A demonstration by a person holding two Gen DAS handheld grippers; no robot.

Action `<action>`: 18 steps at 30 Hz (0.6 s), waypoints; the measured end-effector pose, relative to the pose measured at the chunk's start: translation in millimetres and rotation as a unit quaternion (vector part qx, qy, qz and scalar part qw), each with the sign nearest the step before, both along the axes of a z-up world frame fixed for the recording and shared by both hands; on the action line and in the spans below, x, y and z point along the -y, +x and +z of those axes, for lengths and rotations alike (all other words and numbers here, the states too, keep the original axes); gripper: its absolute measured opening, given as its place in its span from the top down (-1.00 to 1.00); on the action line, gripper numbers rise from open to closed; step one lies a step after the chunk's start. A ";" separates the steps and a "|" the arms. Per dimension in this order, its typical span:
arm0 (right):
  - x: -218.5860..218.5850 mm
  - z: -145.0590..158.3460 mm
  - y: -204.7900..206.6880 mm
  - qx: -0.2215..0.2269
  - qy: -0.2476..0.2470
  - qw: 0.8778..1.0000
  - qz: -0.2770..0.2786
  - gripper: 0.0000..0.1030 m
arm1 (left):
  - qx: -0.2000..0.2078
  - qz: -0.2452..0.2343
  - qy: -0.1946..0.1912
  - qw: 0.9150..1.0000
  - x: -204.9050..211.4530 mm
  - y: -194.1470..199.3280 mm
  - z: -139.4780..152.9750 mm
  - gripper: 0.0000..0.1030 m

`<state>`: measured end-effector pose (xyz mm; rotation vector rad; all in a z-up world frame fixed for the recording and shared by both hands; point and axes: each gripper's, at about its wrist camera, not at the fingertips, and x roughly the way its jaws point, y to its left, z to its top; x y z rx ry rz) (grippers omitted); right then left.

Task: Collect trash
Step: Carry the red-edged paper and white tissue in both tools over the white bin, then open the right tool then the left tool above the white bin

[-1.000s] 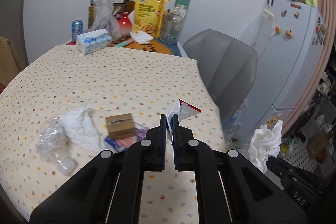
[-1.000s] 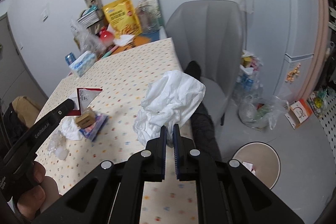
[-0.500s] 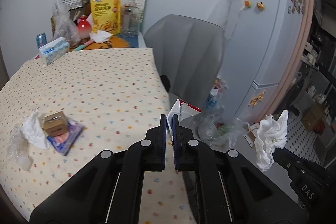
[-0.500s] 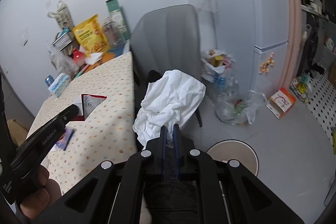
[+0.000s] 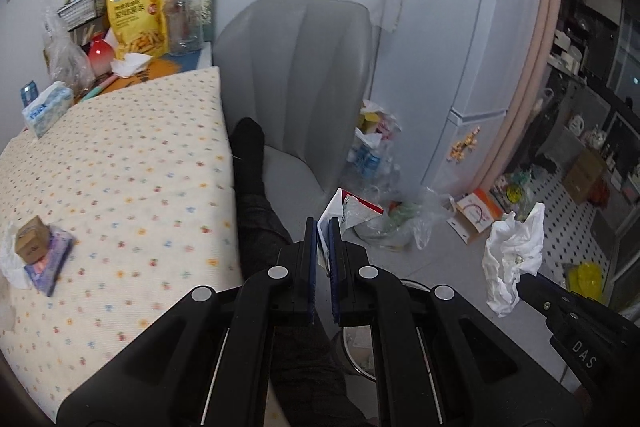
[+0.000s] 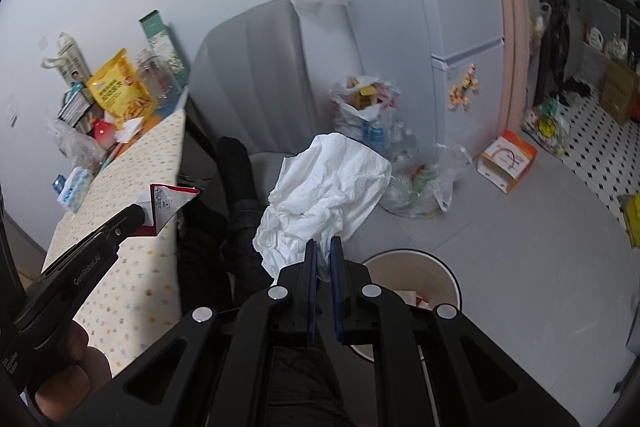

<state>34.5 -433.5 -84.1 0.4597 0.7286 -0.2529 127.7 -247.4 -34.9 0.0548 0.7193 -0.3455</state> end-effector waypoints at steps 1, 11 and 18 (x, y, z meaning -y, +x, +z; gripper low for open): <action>4.1 -3.8 0.5 -0.003 0.002 1.000 -0.003 0.82 | -0.004 -0.004 0.003 1.000 5.8 1.4 -4.1 0.88; 44.6 -52.9 12.1 -0.038 0.032 0.998 -0.030 0.80 | -0.040 -0.029 0.031 0.998 49.2 14.8 -44.3 0.88; 64.5 -84.8 21.7 -0.051 0.056 0.996 -0.047 0.28 | -0.052 -0.033 0.049 0.997 58.6 17.9 -59.7 0.88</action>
